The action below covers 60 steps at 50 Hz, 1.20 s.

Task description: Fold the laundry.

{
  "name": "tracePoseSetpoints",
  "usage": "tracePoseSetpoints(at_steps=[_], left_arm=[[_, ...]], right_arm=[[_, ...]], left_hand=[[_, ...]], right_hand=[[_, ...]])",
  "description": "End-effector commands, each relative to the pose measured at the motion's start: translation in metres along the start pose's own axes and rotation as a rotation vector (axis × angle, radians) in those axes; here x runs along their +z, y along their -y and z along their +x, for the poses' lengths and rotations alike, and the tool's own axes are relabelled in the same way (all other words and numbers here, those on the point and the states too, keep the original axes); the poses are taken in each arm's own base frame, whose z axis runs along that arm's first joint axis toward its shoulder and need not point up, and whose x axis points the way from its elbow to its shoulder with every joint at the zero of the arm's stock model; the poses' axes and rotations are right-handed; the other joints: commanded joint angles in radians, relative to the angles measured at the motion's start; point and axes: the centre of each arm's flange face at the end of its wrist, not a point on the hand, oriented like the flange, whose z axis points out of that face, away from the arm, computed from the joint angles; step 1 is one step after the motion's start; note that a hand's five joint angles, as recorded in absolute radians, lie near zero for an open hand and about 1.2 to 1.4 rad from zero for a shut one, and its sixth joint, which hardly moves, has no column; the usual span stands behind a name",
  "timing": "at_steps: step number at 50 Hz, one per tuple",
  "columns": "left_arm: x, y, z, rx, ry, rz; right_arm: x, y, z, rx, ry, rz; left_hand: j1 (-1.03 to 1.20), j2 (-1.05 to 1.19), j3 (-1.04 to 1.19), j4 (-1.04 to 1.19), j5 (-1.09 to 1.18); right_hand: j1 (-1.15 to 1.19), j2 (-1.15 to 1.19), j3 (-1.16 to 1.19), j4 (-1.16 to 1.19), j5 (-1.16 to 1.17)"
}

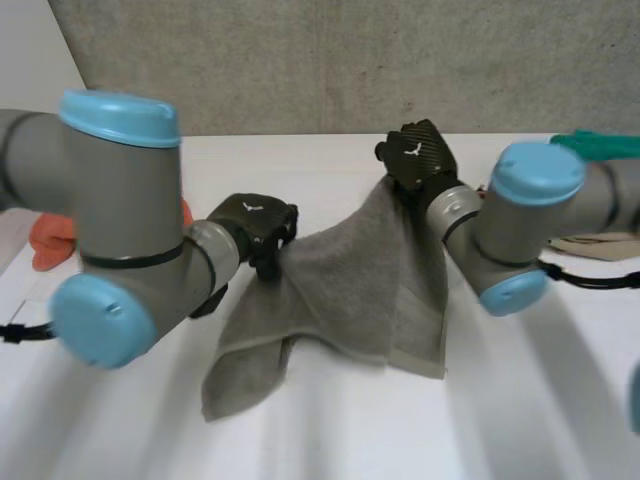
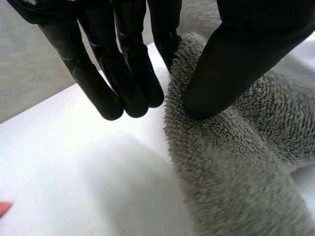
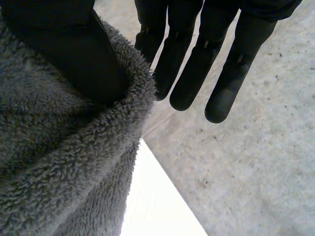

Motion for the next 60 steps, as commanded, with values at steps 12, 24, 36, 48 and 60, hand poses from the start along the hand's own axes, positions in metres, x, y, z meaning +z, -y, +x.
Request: tracePoseSetpoints(at_steps=[12, 24, 36, 48, 60], left_arm=[[0.032, 0.002, -0.022, -0.157, 0.019, -0.037], [-0.009, 0.003, -0.085, -0.194, 0.175, 0.018], [-0.005, -0.044, -0.094, -0.086, 0.131, -0.099], [0.02, -0.067, -0.083, -0.078, 0.103, -0.139], [0.037, -0.088, -0.065, -0.015, 0.061, -0.209]], right_arm=[[-0.01, 0.015, 0.019, 0.026, -0.25, -0.061], [-0.115, 0.039, 0.012, 0.244, -0.015, -0.515], [-0.15, -0.002, -0.043, 0.392, 0.144, -0.564], [-0.131, -0.02, -0.05, 0.435, -0.095, -0.45], [-0.146, 0.087, 0.016, 0.398, -0.147, -0.093]], left_hand=[[-0.981, -1.019, -1.011, -1.019, -0.971], [-0.981, -1.019, -1.011, -1.019, -0.971], [-0.981, -1.019, -1.011, -1.019, -0.971], [-0.981, -1.019, -1.011, -1.019, -0.971], [-0.94, -0.978, -0.97, -0.978, -0.93]], right_hand=[[-0.955, -1.007, -1.014, -1.02, -0.984], [-0.923, -0.975, -0.982, -0.988, -0.952], [-0.749, -0.801, -0.808, -0.815, -0.779], [0.267, 0.215, 0.208, 0.202, 0.237], [0.267, 0.215, 0.208, 0.202, 0.237]])
